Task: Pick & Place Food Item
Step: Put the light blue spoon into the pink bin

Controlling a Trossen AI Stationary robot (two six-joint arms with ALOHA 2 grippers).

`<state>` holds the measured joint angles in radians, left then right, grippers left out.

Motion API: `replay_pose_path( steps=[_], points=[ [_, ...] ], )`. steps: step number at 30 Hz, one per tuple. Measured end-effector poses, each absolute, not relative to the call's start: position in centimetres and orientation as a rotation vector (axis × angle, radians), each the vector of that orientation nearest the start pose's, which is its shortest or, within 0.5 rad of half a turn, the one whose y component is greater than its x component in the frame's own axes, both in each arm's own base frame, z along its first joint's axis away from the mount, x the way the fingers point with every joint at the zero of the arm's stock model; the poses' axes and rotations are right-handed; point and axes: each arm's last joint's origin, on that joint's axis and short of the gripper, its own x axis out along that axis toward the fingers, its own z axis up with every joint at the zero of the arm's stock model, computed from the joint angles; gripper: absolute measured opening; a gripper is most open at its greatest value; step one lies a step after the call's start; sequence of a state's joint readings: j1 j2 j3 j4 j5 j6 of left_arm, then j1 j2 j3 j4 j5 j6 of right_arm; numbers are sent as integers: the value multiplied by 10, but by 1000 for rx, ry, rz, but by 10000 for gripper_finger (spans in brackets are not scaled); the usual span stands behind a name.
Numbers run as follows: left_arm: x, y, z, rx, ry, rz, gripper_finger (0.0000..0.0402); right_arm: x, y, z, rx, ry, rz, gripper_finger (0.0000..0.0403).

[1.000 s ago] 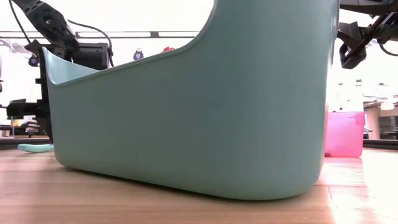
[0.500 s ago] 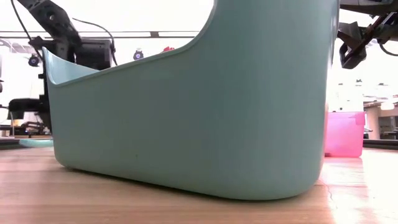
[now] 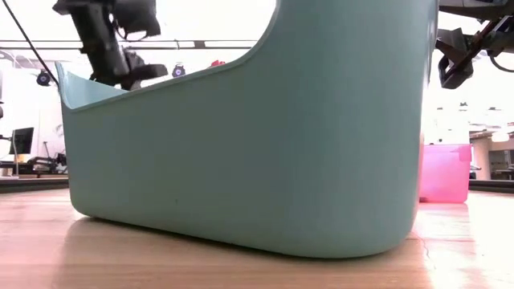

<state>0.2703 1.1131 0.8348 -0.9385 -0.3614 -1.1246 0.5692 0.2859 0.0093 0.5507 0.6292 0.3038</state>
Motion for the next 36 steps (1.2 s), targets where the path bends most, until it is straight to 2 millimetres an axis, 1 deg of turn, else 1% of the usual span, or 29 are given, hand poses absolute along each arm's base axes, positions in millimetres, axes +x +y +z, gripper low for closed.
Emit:
replay_pose_path(
  steps=[5,8,10,13,16,20,23,26,29,32,36],
  points=[
    [192,65,271,-815,631,1098,37,99,43,193,457,-235,-24,171],
    [206,69,284,-777,494,992,37,99,43,193,457,-235,-25,171],
    [217,71,292,-746,397,887,37,99,43,193,457,-235,-24,171],
    [233,73,298,-691,272,709,37,99,43,193,457,-235,-24,171],
    [248,76,301,-644,142,597,37,99,43,193,457,-235,-24,171],
    [270,82,297,-638,-1,547,37,99,43,193,457,-235,-25,171],
    [289,86,288,-640,-69,490,37,99,43,193,457,-235,-25,171],
    [309,90,278,-644,-97,416,37,99,43,193,457,-235,-25,171],
    [332,94,269,-659,-80,343,37,99,43,193,457,-234,-25,171],
    [357,98,265,-686,-46,272,37,99,43,193,457,-235,-25,171],
    [394,104,258,-704,59,182,37,99,43,193,456,-233,-25,171]
  ],
)
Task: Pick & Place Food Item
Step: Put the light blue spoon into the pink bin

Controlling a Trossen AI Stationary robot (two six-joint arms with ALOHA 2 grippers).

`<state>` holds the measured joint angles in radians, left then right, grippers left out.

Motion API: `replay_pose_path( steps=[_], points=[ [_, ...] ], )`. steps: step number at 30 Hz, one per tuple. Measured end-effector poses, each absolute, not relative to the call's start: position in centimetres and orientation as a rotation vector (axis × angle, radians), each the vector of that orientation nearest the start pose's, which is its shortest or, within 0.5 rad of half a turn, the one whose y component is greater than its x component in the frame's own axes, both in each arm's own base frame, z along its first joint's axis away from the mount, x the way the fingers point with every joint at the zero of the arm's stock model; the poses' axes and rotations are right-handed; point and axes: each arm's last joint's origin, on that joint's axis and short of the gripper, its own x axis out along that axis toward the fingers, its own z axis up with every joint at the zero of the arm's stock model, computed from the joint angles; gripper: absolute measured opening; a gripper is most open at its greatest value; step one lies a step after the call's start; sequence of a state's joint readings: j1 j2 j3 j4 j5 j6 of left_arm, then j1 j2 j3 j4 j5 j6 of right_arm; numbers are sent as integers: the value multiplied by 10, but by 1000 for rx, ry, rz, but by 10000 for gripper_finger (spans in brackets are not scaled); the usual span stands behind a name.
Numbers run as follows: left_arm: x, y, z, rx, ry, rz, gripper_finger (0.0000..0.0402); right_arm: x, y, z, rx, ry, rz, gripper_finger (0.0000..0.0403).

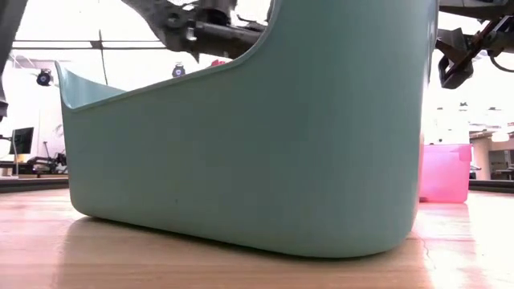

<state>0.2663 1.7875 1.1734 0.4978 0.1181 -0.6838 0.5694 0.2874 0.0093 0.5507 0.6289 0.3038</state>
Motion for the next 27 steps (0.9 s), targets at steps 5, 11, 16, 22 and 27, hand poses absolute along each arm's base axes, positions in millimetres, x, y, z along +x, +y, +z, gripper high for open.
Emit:
replay_pose_path(
  steps=[5,11,16,22,27],
  points=[
    [436,105,254,-736,242,188,37,99,43,193,455,-231,-25,171],
    [475,99,252,-723,377,179,37,99,43,193,454,-230,-25,171],
    [491,94,241,-731,465,187,37,99,43,193,453,-229,-25,171],
    [498,94,219,-772,513,211,37,99,43,193,452,-227,-26,171],
    [502,93,196,-782,574,215,37,100,44,191,441,-210,-28,171]
  ],
)
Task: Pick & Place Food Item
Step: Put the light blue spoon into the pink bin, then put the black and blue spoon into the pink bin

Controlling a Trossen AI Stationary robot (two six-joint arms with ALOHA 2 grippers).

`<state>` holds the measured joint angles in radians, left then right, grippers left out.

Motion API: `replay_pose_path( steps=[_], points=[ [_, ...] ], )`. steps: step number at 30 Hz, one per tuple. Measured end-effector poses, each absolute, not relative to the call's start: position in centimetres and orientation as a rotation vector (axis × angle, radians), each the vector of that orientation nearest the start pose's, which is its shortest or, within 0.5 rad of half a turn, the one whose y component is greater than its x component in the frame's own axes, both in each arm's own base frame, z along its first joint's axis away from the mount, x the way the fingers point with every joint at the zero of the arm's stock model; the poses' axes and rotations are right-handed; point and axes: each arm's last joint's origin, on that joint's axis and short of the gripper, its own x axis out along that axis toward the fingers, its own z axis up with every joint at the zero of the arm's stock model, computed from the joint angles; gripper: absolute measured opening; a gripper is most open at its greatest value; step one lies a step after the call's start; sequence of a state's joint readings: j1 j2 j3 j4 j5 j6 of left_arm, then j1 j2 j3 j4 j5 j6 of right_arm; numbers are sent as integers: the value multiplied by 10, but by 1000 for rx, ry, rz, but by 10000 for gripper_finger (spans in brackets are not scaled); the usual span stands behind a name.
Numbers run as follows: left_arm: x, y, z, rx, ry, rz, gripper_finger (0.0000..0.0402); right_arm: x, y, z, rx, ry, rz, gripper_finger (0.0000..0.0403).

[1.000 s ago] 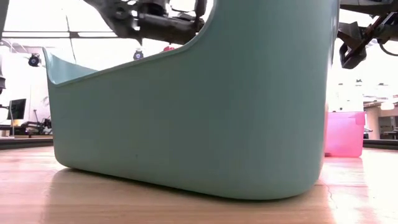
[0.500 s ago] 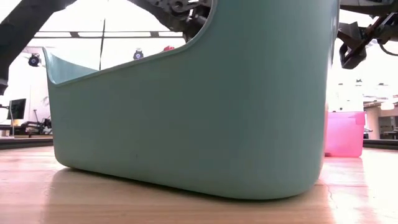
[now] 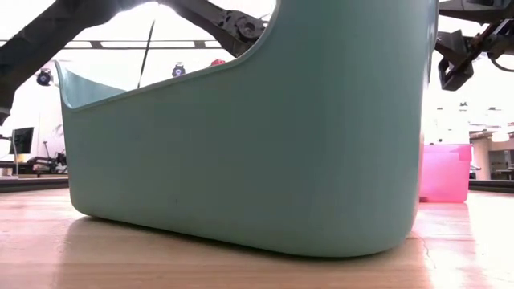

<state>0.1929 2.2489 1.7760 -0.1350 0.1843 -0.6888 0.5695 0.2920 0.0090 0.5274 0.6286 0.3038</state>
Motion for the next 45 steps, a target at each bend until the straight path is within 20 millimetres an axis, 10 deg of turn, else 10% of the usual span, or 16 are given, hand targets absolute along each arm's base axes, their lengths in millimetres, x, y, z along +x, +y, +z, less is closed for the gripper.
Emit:
replay_pose_path(
  steps=[14,31,45],
  points=[
    [505,92,169,-818,640,213,46,100,44,191,440,-210,-28,171],
    [505,92,170,-817,637,217,209,100,44,191,441,-211,-28,171],
    [506,92,180,-825,623,195,235,100,44,191,441,-211,-28,171]
  ],
)
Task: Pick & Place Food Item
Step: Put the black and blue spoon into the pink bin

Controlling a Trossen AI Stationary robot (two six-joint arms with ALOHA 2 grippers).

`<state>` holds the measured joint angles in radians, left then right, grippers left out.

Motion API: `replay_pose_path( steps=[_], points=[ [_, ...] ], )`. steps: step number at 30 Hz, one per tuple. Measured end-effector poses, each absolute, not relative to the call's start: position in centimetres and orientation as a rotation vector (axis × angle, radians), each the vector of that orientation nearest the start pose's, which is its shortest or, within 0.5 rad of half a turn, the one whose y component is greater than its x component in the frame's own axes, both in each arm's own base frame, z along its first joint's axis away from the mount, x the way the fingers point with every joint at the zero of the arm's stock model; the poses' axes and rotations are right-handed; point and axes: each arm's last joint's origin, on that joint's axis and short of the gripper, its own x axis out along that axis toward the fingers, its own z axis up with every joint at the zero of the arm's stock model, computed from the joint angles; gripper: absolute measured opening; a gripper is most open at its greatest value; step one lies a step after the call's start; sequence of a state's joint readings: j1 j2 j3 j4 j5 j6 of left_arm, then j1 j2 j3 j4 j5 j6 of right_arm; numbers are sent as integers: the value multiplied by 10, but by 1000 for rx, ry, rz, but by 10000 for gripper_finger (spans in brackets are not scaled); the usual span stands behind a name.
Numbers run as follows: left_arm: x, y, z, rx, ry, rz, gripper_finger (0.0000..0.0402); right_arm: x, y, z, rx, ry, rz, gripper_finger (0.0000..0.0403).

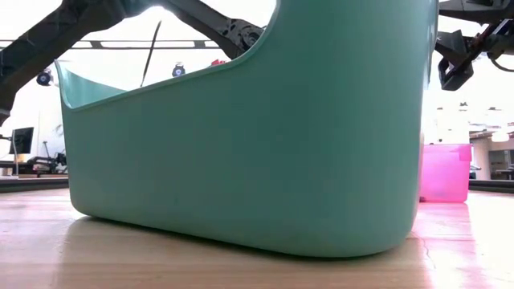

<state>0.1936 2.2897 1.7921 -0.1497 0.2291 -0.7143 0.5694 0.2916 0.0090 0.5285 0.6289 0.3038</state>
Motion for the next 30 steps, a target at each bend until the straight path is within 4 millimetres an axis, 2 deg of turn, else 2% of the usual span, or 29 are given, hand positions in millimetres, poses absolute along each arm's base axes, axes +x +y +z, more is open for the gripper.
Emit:
replay_pose_path(
  steps=[7,13,22,25,30],
  points=[
    [507,93,194,-828,606,169,235,100,44,191,441,-211,-28,171],
    [496,102,223,-831,583,148,235,100,44,191,442,-212,-28,171],
    [461,133,275,-829,547,221,235,100,43,191,444,-215,-30,171],
    [445,144,282,-936,593,313,235,100,43,191,446,-217,-37,171],
    [425,154,289,-1093,648,439,235,99,40,191,458,-228,-143,171]
  ],
)
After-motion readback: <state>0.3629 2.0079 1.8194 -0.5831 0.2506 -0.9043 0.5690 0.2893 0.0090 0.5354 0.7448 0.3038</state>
